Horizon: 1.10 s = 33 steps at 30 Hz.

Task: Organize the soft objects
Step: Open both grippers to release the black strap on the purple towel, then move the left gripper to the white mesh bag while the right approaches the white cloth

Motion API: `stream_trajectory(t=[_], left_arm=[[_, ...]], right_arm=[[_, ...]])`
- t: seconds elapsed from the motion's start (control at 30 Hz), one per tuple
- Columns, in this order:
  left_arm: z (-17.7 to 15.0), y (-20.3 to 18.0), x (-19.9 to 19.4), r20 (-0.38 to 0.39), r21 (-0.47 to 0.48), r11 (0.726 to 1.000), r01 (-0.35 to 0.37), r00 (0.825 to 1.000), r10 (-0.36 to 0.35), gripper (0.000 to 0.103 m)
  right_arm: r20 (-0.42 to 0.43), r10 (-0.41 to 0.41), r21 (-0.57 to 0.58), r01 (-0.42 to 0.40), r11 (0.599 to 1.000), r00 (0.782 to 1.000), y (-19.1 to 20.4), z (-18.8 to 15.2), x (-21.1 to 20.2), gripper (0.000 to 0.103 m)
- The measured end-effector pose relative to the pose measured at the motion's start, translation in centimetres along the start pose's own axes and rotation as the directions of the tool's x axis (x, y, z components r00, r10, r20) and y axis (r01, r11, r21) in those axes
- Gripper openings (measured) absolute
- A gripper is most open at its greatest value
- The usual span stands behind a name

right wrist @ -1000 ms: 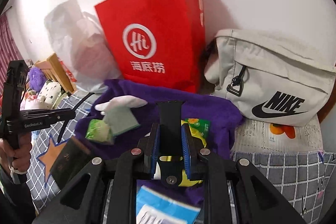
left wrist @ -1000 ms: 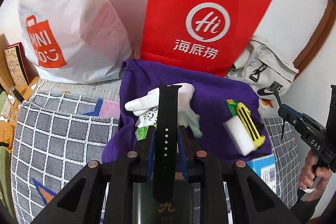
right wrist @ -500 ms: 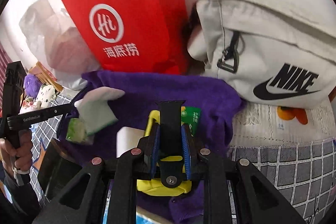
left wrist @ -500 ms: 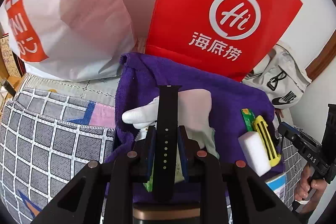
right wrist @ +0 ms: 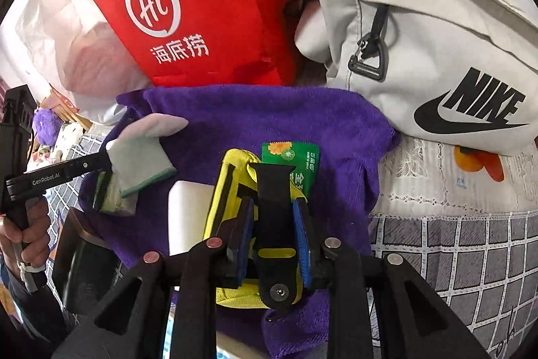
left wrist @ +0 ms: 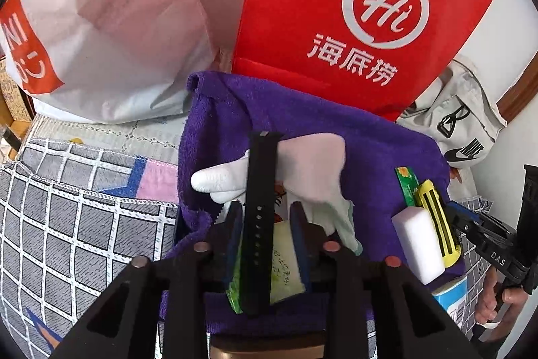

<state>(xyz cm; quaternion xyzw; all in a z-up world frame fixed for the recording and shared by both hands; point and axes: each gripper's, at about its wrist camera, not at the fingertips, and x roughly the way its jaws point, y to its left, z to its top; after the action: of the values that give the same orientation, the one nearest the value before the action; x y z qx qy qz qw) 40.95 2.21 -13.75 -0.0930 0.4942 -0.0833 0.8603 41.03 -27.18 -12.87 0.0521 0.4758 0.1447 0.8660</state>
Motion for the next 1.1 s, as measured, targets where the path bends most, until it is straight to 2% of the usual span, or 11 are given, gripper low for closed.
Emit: stream_trajectory(t=[0.03, 0.1, 0.33, 0.47, 0.9, 1.03, 1.1], left_arm=[[0.0, 0.0, -0.2, 0.003, 0.0, 1.0, -0.006, 1.0, 0.006, 0.034], [0.0, 0.0, -1.0, 0.007, 0.004, 1.0, -0.017, 1.0, 0.017, 0.039], [-1.0, 0.1, -5.4, 0.064, 0.004, 0.999, -0.04, 0.997, 0.04, 0.043], [-2.4, -0.1, -8.4, 0.113, 0.003, 0.999, -0.036, 0.993, 0.036, 0.043], [-9.8, -0.9, -15.9, 0.186, 0.071, 0.994, -0.085, 0.98, 0.071, 0.044], [-12.1, -0.9, -17.2, 0.193, 0.085, 0.993, -0.082, 0.979, 0.064, 0.044], [-13.3, -0.8, -17.5, 0.191, 0.084, 0.992, -0.091, 0.979, 0.073, 0.044]], right_arm=[[0.003, 0.002, -0.002, -0.002, 1.0, 1.0, 0.1, 0.0, -0.2, 0.044], [0.019, -0.003, -0.003, 0.003, 1.0, 1.0, 0.6, 0.2, -0.9, 0.054], [0.068, 0.003, -0.075, 0.002, 0.997, 0.998, 4.3, -0.5, -4.2, 0.055], [0.113, 0.018, -0.099, -0.006, 0.995, 0.993, 6.4, -2.3, -7.1, 0.055], [0.24, 0.017, -0.025, -0.011, 1.0, 0.971, 9.2, -8.7, -14.3, 0.055], [0.251, 0.035, 0.001, -0.037, 0.999, 0.967, 9.4, -10.7, -15.6, 0.058], [0.219, 0.046, 0.003, -0.048, 0.999, 0.975, 9.6, -11.8, -15.7, 0.059]])
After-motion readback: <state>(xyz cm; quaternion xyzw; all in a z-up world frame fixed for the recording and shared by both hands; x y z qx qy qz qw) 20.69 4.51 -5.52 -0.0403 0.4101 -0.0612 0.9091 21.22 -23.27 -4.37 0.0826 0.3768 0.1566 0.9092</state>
